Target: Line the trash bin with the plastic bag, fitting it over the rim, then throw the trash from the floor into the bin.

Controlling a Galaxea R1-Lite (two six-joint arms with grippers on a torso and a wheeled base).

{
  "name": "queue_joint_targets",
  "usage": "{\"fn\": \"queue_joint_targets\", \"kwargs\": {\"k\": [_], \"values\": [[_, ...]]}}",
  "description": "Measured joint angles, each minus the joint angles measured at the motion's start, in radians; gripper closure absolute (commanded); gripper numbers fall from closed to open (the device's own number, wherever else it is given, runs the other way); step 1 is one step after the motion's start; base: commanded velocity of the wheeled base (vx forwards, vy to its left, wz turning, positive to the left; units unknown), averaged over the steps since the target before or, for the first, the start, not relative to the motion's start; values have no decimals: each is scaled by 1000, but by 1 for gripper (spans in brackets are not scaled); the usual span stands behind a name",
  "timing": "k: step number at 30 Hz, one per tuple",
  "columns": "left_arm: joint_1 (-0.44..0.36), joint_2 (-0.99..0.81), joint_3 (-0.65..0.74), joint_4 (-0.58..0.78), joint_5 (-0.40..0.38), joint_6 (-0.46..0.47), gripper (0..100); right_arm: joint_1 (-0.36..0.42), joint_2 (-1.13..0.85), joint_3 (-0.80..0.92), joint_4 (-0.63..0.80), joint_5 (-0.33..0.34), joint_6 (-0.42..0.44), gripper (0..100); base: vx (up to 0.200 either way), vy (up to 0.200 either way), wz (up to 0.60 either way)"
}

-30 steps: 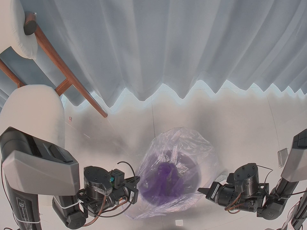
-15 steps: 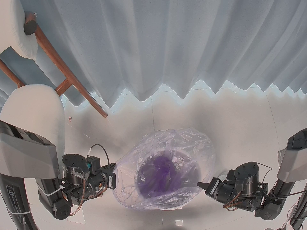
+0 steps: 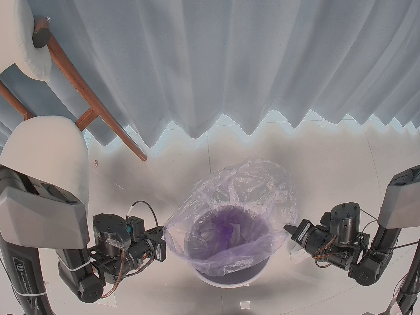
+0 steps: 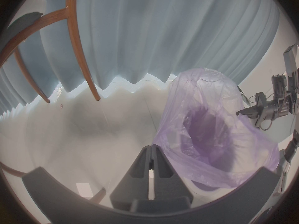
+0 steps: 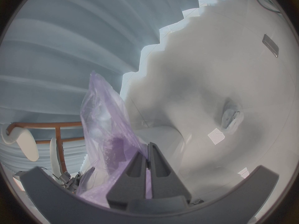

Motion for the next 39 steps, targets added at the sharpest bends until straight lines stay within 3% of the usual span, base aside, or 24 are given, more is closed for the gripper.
{"fn": "queue_joint_targets", "kwargs": {"k": [6, 17, 29, 39], "values": [[-5, 49, -46, 0, 78, -71, 100, -60, 29, -28, -8, 0, -1, 100, 0, 0, 0], [4, 102, -147, 0, 93, -107, 100, -106, 81, -168, -2, 0, -2, 100, 0, 0, 0], [10, 169, -85, -1, 93, -202, 100, -122, 158, -146, -27, 0, 6, 100, 0, 0, 0], [-3, 183, -50, -1, 91, -207, 100, -131, 223, -107, -91, 5, 6, 100, 0, 0, 0]]}}
